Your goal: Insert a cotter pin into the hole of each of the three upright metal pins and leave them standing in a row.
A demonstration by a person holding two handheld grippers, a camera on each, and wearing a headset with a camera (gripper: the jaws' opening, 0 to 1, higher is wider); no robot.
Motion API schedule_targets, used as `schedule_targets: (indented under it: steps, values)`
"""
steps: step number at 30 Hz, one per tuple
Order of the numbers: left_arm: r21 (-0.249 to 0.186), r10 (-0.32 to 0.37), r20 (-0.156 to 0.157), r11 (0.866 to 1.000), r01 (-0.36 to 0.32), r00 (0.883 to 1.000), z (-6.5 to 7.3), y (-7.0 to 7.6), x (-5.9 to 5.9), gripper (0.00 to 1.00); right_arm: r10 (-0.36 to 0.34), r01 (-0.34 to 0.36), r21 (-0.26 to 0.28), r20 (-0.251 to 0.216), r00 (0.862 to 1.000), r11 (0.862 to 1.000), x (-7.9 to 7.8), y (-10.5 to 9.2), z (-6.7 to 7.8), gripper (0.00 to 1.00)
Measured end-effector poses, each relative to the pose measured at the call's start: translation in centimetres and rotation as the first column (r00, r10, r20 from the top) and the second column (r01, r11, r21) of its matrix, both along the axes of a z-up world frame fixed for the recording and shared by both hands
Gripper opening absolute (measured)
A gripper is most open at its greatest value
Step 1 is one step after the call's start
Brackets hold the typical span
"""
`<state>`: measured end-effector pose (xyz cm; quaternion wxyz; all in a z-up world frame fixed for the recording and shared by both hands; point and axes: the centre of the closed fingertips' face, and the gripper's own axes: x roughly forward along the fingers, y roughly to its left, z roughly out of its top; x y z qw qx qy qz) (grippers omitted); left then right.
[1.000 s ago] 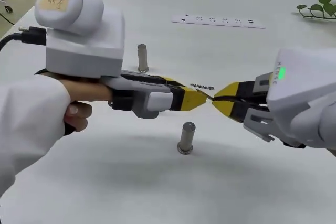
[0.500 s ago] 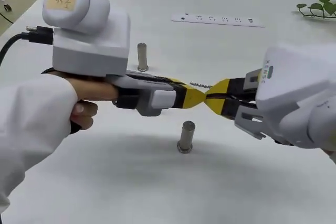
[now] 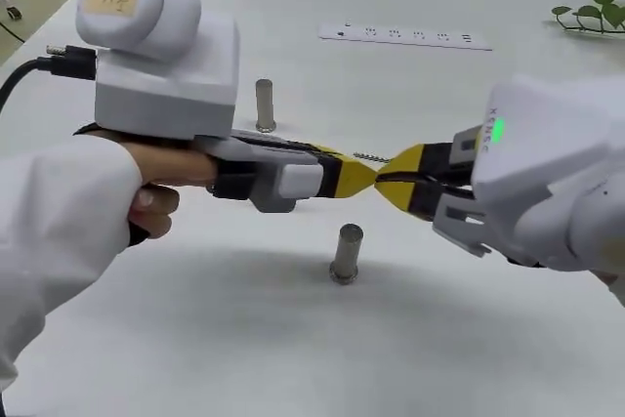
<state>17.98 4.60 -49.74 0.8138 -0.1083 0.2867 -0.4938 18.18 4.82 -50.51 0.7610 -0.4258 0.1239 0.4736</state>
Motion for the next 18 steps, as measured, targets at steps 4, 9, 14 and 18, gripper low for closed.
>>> schedule_targets:
  steps: [4,9,14,18]
  values:
    - [-0.007,0.008,-0.003,1.000,-0.009,1.000,0.06,-0.05,0.05,0.00,0.000,0.000,-0.006,0.007,1.000,1.000,0.10,0.00,0.05,0.00]
    - [-0.009,0.012,-0.005,1.000,-0.012,1.000,0.08,0.08,0.34,0.00,0.001,-0.001,-0.007,0.008,1.000,1.000,0.14,0.04,0.08,0.00]
    - [-0.018,0.015,-0.034,1.000,-0.016,0.999,-0.05,0.05,0.35,0.00,0.006,-0.006,-0.011,0.009,1.000,1.000,0.07,0.19,0.05,0.00]
    - [-0.019,0.019,-0.040,1.000,-0.019,0.999,-0.08,0.09,0.38,0.00,0.007,-0.007,-0.016,0.010,1.000,1.000,0.07,0.26,-0.01,0.00]
